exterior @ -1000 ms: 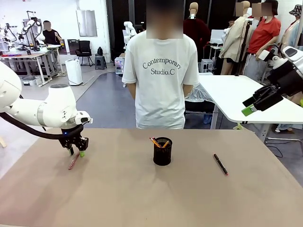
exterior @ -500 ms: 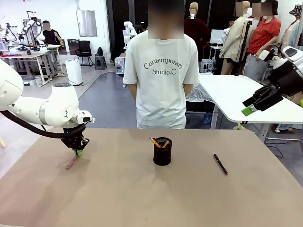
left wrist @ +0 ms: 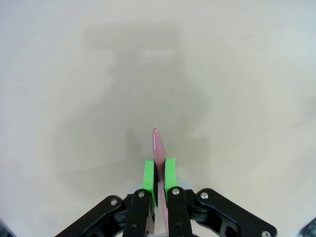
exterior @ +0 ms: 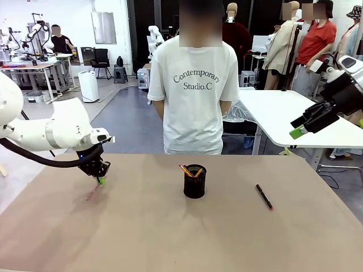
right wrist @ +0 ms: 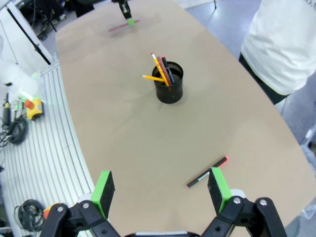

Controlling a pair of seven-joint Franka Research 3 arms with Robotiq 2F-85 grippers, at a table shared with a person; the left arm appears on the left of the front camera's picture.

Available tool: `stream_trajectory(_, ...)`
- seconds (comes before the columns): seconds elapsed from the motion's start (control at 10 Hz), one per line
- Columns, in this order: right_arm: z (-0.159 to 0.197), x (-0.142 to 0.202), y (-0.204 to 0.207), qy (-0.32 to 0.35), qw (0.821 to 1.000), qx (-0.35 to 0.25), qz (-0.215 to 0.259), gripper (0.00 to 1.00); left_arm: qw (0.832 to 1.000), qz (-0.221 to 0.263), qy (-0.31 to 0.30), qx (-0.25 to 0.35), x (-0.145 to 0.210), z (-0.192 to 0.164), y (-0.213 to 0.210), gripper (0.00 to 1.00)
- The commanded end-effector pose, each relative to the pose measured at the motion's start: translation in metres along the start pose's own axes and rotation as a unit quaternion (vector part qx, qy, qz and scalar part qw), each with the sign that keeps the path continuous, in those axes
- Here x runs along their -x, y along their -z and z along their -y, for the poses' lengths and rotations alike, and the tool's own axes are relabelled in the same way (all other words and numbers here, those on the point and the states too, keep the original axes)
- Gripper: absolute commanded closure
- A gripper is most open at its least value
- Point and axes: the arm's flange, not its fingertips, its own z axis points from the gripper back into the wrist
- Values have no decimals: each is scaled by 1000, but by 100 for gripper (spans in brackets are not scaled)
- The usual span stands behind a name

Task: Place the pens into the pen holder.
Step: Pick up a writing instrument from the table and place it into the Pen holder.

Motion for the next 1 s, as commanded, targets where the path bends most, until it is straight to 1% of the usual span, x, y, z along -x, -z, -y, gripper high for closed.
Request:
stream_trajectory(0.0, 0, -2, -1, 3, 1000, -1, 7, 0, 993, 28, 38, 111, 17, -9, -24, 100)
stream_trajectory(0.1, 0, -2, -1, 3, 1000, -1, 7, 0, 984, 55, 72, 154, 20, -9, -34, 100)
stream_trajectory(0.2, 0, -2, -1, 3, 1000, -1, 7, 0, 968, 84, 117, 207, 23, -10, -41, 100)
stream_trajectory(0.3, 0, -2, -1, 3, 1000, -1, 7, 0, 948, 129, 165, 239, 26, -9, -46, 100)
stream_trajectory(0.4, 0, -2, -1, 3, 1000, -1, 7, 0, 921, 177, 211, 276, 30, -7, -50, 100)
stream_trajectory(0.5, 0, -2, -1, 3, 1000, -1, 7, 0, 889, 204, 281, 299, 34, -7, -52, 100)
stream_trajectory(0.6, 0, -2, -1, 3, 1000, -1, 7, 0, 845, 246, 342, 329, 41, -4, -57, 100)
stream_trajectory(0.7, 0, -2, -1, 3, 1000, -1, 7, 0, 814, 293, 374, 334, 45, -3, -60, 100)
stream_trajectory(0.8, 0, -2, -1, 3, 1000, -1, 7, 0, 786, 318, 406, 340, 47, -3, -65, 100)
stream_trajectory(0.9, 0, -2, -1, 3, 1000, -1, 7, 0, 753, 352, 438, 343, 48, -2, -69, 100)
